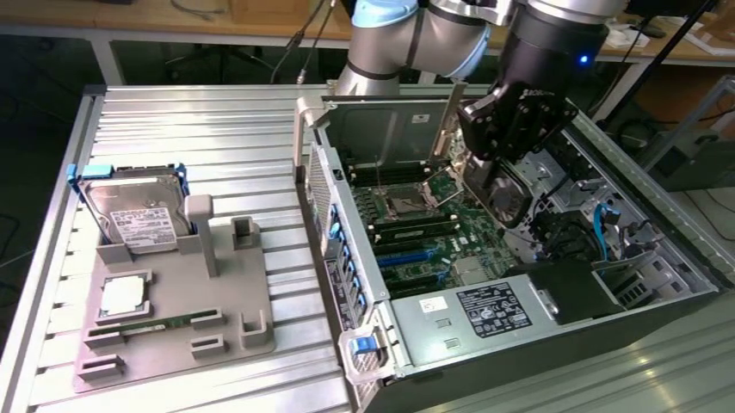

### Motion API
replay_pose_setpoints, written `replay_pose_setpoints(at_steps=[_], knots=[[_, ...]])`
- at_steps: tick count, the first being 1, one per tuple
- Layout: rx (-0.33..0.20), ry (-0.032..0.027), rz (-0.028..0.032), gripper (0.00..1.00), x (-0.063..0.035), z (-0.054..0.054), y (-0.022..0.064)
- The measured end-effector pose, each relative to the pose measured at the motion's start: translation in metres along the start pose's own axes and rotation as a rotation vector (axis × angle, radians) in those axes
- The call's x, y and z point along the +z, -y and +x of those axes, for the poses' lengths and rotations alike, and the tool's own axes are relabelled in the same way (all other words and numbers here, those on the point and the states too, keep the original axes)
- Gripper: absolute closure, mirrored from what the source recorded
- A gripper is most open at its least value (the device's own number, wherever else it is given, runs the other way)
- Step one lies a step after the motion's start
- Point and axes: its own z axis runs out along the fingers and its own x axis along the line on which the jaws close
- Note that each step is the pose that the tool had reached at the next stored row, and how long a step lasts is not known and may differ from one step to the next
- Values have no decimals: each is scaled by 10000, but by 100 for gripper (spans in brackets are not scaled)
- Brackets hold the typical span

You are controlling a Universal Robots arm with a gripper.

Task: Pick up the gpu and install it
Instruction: 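Pick up the gpu and move the gpu toward the slot, then insert the gpu into the slot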

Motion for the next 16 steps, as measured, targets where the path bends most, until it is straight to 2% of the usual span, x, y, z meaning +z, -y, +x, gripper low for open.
replay_pose_setpoints(at_steps=[4, 5, 12, 13, 15, 16], knots=[[0, -14, 228, 72, 11, -182, -14], [-1, -17, 264, 72, 11, -196, -17], [-1, -16, 269, 72, 11, -201, -16], [-2, 18, 192, 72, 9, -201, -16], [-124, 66, -50, 72, 11, -202, -16], [-243, 82, -105, 72, 11, -201, -16]])
